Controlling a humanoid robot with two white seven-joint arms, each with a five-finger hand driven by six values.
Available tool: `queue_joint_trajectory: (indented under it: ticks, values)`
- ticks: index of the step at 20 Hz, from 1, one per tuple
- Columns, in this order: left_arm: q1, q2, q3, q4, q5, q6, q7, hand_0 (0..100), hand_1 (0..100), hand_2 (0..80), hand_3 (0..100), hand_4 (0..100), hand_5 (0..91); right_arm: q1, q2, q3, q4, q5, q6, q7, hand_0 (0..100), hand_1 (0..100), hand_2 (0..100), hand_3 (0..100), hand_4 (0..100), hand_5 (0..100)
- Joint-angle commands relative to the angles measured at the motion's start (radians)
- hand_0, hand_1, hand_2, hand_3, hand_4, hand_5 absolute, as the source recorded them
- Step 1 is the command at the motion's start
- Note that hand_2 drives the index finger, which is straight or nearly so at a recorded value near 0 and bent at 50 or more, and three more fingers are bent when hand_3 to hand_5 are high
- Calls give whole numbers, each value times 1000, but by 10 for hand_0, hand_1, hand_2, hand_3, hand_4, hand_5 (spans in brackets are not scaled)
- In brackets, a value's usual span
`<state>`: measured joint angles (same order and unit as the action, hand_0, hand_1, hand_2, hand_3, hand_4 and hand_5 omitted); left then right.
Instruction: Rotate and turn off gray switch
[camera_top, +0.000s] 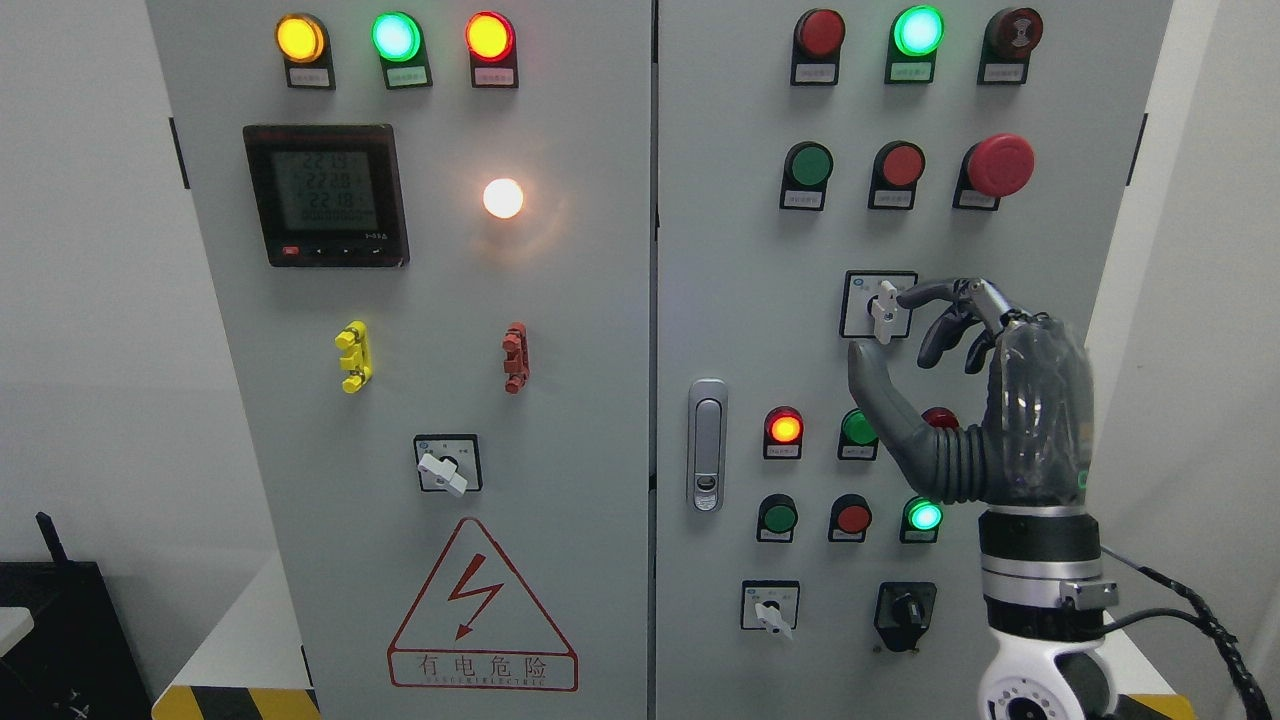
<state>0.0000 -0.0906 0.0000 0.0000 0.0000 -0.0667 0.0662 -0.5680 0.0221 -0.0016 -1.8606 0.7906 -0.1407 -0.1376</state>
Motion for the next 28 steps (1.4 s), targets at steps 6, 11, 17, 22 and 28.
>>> queue_joint_trajectory:
  ticks: [6,11,17,22,28]
  values:
    - [-9,0,8,-26,20,1,0,120,389,0,0,0,0,92,-143,-78,-95,2,-66,7,147,326,0,0,0,0]
    - [-9,0,8,-26,20,1,0,120,389,0,0,0,0,148,-172,-87,-127,1,-76,7,115,299,0,0,0,0]
    - [-9,0,9,-26,20,1,0,120,389,0,0,0,0,194,-185,-89,-153,1,-77,10,89,276,0,0,0,0]
    - [-9,0,8,-26,18,1,0,120,389,0,0,0,0,214,-183,-89,-154,1,-89,12,82,266,0,0,0,0]
    - [-9,0,8,-26,20,1,0,120,389,0,0,0,0,223,-183,-87,-154,1,-89,13,82,264,0,0,0,0]
